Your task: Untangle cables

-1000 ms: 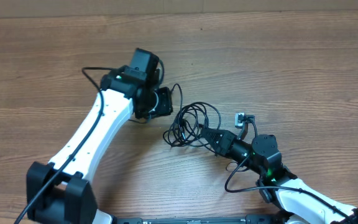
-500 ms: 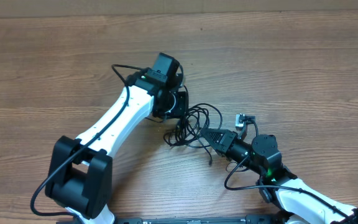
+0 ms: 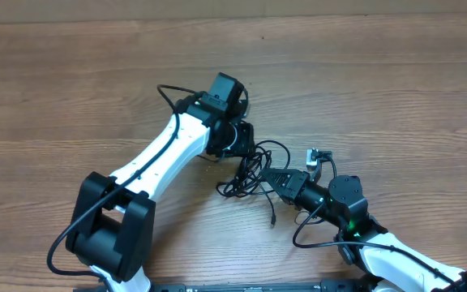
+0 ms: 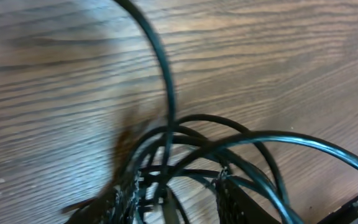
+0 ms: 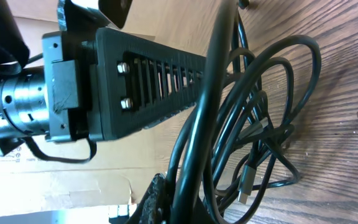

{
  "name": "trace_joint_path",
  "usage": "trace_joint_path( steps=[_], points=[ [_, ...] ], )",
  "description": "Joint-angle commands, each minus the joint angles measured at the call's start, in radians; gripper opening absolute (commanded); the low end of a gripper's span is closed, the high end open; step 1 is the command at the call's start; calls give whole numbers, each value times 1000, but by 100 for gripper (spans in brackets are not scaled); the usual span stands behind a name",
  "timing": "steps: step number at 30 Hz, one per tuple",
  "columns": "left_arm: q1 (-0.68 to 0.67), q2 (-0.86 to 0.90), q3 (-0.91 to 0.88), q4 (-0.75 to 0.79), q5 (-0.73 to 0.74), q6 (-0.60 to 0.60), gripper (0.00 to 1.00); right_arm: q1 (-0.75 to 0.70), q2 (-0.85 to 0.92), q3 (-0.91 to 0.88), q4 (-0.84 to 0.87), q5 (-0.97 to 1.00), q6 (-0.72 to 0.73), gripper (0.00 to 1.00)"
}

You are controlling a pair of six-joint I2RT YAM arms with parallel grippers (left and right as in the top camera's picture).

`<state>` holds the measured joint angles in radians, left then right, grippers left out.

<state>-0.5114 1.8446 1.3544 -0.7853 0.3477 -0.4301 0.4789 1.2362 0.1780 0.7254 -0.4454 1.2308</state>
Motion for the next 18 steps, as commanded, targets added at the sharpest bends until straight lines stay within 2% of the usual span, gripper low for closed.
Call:
trace_joint_path(
  steps=[1,5,13,16,18],
  points=[
    [-30,16,6,3,-34,11,42,-3,-2,5,14,0,4,4],
    [-51,17,5,-20,-91,11,38,-3,-2,5,14,0,3,4],
    [-73,56,2,-53,-206,11,43,-3,-2,5,14,0,3,4],
    [-79,90,2,-47,-198,11,39,-3,-2,5,14,0,3,4],
    [-82,115,2,-45,-198,11,27,-3,-2,5,14,6,3,4]
  ],
)
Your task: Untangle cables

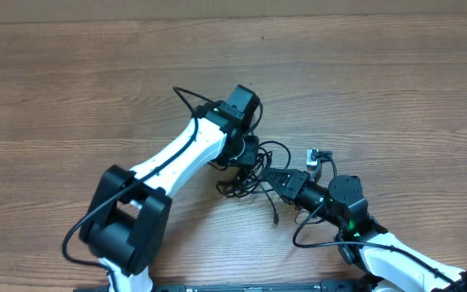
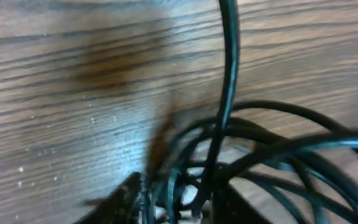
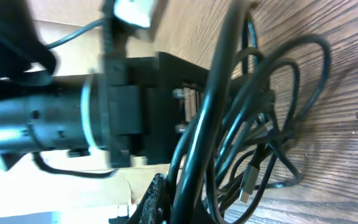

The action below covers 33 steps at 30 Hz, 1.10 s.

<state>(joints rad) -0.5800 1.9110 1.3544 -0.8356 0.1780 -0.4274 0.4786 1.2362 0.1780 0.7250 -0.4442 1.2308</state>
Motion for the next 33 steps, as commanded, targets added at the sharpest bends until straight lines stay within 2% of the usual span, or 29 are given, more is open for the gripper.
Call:
trace_joint_path(
  steps=[1,2,3,9,21,25,30,33],
  points=[
    [-15,61,2,5,-29,8,20,-3,-2,5,14,6,3,4],
    [-15,70,2,5,-29,8,9,-3,-2,5,13,6,3,4],
    [-15,80,2,6,-29,8,4,-3,-2,5,7,6,3,4],
    [-7,82,24,45,-9,-10,4,-3,-1,5,-76,56,-10,4],
    [24,81,195,44,284,-51,4,-3,0,5,-216,101,-159,4],
    [44,75,254,8,370,-36,4,-3,0,5,-277,150,-159,4],
    [90,60,319,-116,373,64,4,-5,0,5,-280,208,-175,6],
    [130,55,357,-207,374,100,4,-5,0,5,-260,208,-243,6]
  ],
)
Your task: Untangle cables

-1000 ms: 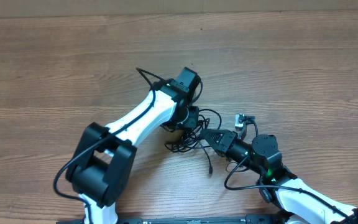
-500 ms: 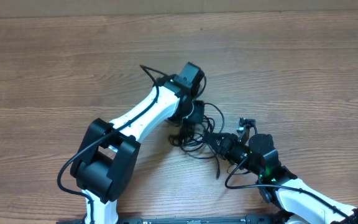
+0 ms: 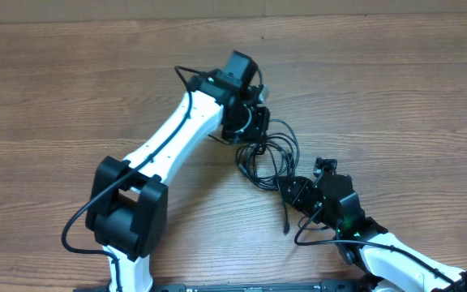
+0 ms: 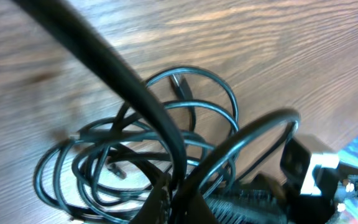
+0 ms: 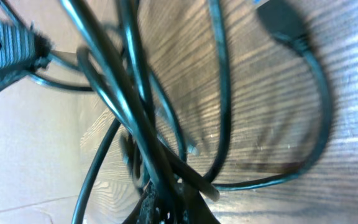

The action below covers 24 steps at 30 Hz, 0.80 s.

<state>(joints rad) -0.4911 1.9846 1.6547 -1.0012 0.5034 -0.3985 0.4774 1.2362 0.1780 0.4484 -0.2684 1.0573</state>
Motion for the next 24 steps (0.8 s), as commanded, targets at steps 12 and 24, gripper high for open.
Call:
trace_joint_path(
  steps=[12,24],
  points=[
    [255,-20,149,-237,753,447,4,-4,0,5,46,133,-79,11],
    [306,-19,149,-249,423,417,4,-4,0,5,53,200,-79,15]
  ],
)
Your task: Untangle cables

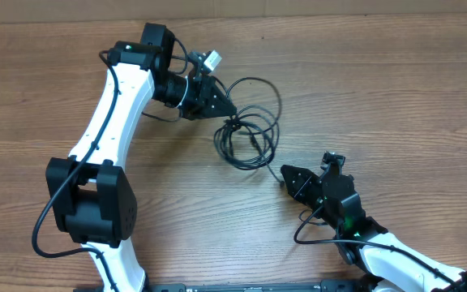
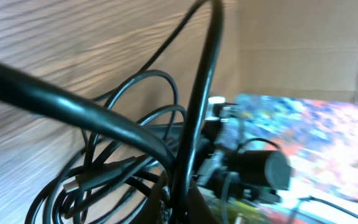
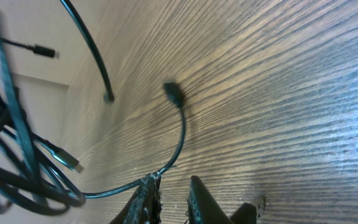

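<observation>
A tangle of thin black cables (image 1: 250, 134) lies in loose loops at the middle of the wooden table (image 1: 396, 89). My left gripper (image 1: 220, 105) sits at the tangle's upper left, shut on a strand; in the left wrist view the strands (image 2: 104, 118) run down into the closed left gripper (image 2: 179, 200). My right gripper (image 1: 287, 179) is below and right of the loops. In the right wrist view the right gripper (image 3: 173, 198) stands open over bare wood. One cable (image 3: 180, 134) with a free plug (image 3: 171, 92) passes against the left fingertip (image 3: 146, 190).
The rest of the bundle (image 3: 14, 158) lies at the left edge of the right wrist view. A cardboard wall (image 1: 298, 10) runs along the table's far edge. The left arm (image 1: 116, 97) stretches over the table's left half.
My left gripper has moved up and left with its strand, and the loops went with it. My right gripper, which was shut on strands, now stands open with one cable beside a finger.
First both grippers were buried in a tight knot at the table's middle, the right shut on a strand. The left then shifted slightly right. Later the bundle hung stretched between the two grippers. Now the loops lie spread wider, held only by the left.
</observation>
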{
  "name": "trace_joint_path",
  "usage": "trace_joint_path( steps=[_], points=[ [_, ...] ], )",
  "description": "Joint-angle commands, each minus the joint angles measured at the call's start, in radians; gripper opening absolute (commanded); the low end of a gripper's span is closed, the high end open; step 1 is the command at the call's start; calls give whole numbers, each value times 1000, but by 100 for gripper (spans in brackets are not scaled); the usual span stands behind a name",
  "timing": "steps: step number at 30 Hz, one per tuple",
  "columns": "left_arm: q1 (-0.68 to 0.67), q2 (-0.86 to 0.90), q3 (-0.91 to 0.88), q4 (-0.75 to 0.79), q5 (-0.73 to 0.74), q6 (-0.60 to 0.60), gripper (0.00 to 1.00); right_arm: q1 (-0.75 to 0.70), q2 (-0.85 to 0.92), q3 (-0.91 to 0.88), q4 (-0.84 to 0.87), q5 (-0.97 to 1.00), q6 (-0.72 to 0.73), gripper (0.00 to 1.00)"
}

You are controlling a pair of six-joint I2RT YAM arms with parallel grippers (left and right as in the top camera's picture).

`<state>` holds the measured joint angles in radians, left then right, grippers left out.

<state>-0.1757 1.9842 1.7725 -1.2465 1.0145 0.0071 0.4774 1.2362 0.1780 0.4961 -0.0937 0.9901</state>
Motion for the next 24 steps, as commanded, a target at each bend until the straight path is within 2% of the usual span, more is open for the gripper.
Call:
trace_joint_path(
  steps=[1,3,5,8,10,12,14,17,21,24],
  points=[
    [-16,-19,31,-1,-114,11,7,-4,0,5,5,26,-12,18],
    [-32,-19,31,6,-230,4,23,-4,0,5,-11,26,-12,25],
    [-49,-19,31,13,-411,-39,41,-4,0,5,-16,26,-11,33],
    [-77,-19,31,25,-748,-194,62,-4,0,5,-12,28,-12,52],
    [-97,-19,31,21,-941,-336,69,-4,0,5,-13,29,-11,59],
    [-115,-19,31,11,-1030,-446,96,-4,0,5,-12,29,-11,68],
    [-127,-19,29,3,-1005,-491,100,-4,0,5,-12,29,-11,76],
    [-138,-18,29,-9,-928,-527,99,-4,0,5,-12,29,-11,100],
    [-141,-18,29,-62,-925,-528,97,-4,-1,5,-1,16,-45,100],
    [-141,-35,29,-137,-1013,-564,95,-4,-14,7,22,-27,-138,100]
  ],
)
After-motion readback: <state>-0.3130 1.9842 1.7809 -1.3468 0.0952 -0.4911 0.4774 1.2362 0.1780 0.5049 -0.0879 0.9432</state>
